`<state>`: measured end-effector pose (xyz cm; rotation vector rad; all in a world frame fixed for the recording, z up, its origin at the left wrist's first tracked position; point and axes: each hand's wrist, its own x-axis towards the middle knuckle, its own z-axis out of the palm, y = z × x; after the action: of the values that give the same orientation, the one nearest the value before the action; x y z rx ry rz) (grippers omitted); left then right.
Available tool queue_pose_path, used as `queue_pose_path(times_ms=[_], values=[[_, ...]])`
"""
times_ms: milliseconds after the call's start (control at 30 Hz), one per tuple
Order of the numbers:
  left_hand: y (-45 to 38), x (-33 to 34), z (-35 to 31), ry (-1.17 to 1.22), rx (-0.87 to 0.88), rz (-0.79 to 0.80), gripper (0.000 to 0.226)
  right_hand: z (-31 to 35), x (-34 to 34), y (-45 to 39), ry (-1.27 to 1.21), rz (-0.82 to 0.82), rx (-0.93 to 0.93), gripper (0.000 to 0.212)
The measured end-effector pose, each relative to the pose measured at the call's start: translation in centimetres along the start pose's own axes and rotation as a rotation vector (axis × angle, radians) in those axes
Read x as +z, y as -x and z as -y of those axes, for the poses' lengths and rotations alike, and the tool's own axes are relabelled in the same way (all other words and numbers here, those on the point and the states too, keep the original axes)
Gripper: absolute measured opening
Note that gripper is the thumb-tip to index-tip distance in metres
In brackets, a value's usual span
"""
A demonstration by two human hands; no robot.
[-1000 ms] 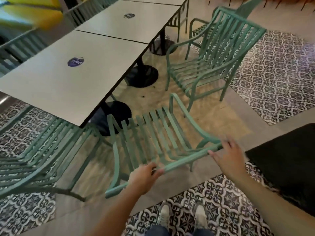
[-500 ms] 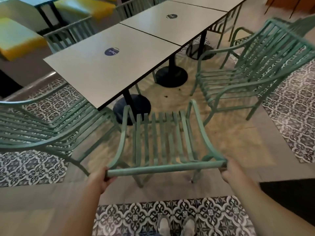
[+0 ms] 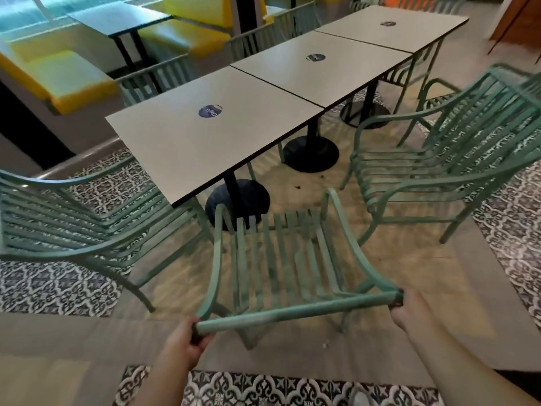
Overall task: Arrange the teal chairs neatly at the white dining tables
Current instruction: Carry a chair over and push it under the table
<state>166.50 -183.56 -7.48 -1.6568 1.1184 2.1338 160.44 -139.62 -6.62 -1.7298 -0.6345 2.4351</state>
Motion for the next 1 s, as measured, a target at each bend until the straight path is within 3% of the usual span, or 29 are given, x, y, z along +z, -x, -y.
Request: queue_pose_path(times_ms=[233, 367, 433, 533, 600, 1000], values=[[1.6, 6.0, 4.5, 0.07, -0.01, -0.071, 0.02, 6.9, 4.6, -1.6, 0.414, -0.022, -0.132, 0.018], [4.0, 10.8, 6.5, 0.19, -0.001, -0.075, 0.02, 10.4, 7.4, -4.1, 0.521, 0.02, -0.187, 0.006], [4.9, 13.1, 6.6, 0.259, 0.018, -0.082, 0.023, 11.9, 9.1, -6.5, 0.58, 0.048, -0.213, 0.024], [5.2, 16.3, 6.3, 0.334, 0.033, -0.113, 0.022, 13.3, 12.4, -9.3, 0.681, 0.077, -0.214, 0.035], [4.7, 18.3, 6.1, 0.375, 0.077, -0.142, 0.021, 13.9, 14.5, -12.9, 0.726, 0.08, -0.215, 0.033], [0.9, 24.9, 4.4, 0.488, 0.102, -0.27, 0.01, 16.3, 26.0, -12.9, 0.844, 0.145, -0.2, 0.006]])
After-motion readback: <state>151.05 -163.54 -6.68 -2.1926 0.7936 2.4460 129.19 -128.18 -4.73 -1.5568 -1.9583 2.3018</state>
